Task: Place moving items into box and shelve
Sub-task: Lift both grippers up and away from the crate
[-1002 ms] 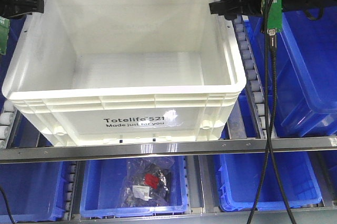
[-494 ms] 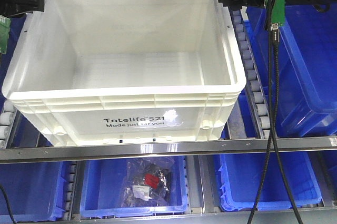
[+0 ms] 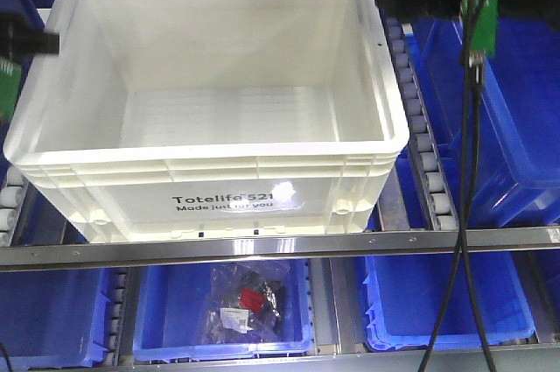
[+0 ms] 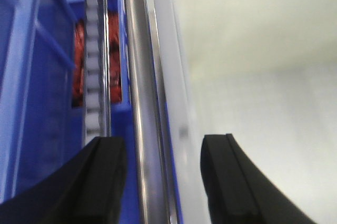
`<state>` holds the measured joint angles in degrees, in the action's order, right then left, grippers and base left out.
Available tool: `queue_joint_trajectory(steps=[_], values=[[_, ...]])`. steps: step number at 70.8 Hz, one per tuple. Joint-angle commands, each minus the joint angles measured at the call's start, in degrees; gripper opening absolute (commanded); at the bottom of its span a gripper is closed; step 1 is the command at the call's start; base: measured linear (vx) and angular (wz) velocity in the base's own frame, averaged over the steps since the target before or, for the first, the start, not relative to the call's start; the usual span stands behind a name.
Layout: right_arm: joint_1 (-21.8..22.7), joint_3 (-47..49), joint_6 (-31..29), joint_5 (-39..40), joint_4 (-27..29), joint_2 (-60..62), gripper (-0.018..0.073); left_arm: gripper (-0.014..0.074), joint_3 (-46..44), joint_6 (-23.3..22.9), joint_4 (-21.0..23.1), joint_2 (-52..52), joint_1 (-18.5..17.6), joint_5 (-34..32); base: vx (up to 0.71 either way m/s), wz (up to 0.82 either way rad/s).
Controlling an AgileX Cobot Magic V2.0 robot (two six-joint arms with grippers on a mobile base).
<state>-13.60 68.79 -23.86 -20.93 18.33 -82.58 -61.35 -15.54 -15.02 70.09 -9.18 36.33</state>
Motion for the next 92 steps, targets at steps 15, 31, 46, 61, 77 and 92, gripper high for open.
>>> queue_joint_trajectory(steps=[15, 31, 46, 61, 77, 92], values=[[0.07, -19.37, -0.32, 17.14, 0.42, 15.12, 0.0592, 0.0451, 15.16, -0.14, -0.69, -15.51, -0.35, -10.37, 0.00, 0.00], [0.07, -30.38, -1.20, 18.28, 0.29, 30.27, 0.0592, 0.0451, 25.18, 0.60, -1.26, -32.21, -0.35, -9.22, 0.00, 0.00], [0.07, -41.00, -3.15, 16.15, 0.29, 47.55, 0.0592, 0.0451, 32.49, 4.03, -0.82, -50.74, -0.35, 0.21, 0.00, 0.00], [0.07, -51.54, -4.17, 18.11, 0.29, 60.13, 0.0592, 0.0451, 37.93, 4.22, -0.52, -64.19, -0.35, 0.14, 0.00, 0.00], [0.07, -58.17, -3.64, 37.69, 0.53, 58.01, 0.0592, 0.0451, 43.74, 4.84, -1.22, -64.84, -0.35, -12.92, 0.00, 0.00], [0.07, -58.17, 0.58, 37.60, 0.50, 57.87, 0.0592, 0.0451, 43.74, 1.34, -0.64, -64.85, -0.35, -15.19, 0.00, 0.00]])
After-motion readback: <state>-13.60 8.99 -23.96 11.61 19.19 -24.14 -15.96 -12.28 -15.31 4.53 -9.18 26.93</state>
